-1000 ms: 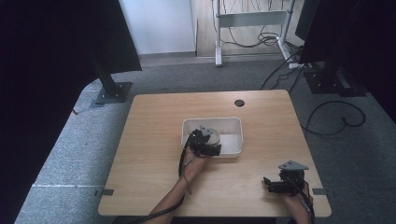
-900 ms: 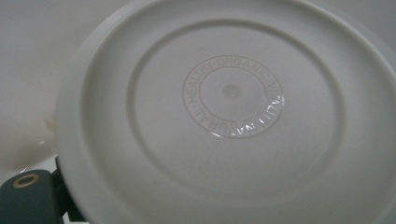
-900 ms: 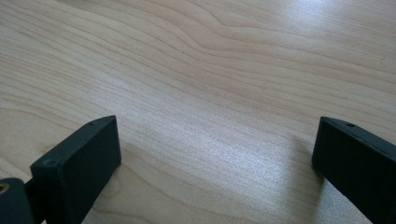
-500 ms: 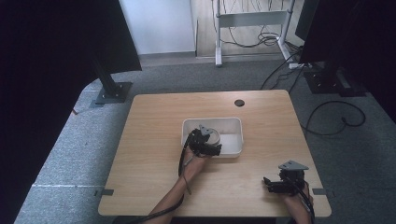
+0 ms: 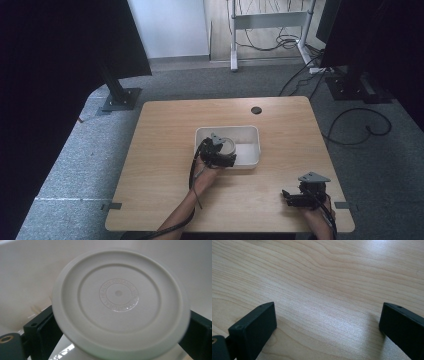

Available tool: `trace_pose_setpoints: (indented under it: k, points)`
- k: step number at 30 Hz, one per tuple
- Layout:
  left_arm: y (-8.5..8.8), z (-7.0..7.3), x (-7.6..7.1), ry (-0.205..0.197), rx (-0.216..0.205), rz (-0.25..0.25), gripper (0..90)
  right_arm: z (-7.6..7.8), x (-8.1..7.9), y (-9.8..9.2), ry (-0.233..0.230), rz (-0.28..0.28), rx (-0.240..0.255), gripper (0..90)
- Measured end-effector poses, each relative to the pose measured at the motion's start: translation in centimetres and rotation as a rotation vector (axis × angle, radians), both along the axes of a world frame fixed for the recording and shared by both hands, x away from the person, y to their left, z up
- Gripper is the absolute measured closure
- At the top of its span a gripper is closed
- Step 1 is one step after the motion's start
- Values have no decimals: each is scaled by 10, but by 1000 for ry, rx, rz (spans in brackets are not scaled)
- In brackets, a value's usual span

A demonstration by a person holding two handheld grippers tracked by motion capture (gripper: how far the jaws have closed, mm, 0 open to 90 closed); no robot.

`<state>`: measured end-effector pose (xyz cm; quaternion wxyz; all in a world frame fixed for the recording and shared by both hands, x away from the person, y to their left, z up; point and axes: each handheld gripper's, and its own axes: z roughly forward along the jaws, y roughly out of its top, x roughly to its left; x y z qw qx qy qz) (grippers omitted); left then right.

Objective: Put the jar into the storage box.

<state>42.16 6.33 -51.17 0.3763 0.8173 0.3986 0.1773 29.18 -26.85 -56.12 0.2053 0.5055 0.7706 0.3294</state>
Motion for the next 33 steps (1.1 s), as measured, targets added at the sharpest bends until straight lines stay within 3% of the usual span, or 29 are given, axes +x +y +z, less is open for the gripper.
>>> trace_pose_setpoints:
  k: [33]
  points:
    - [17, 13, -24, -17, -36, -45, 55, 0, 0, 0, 0, 0, 0, 7]
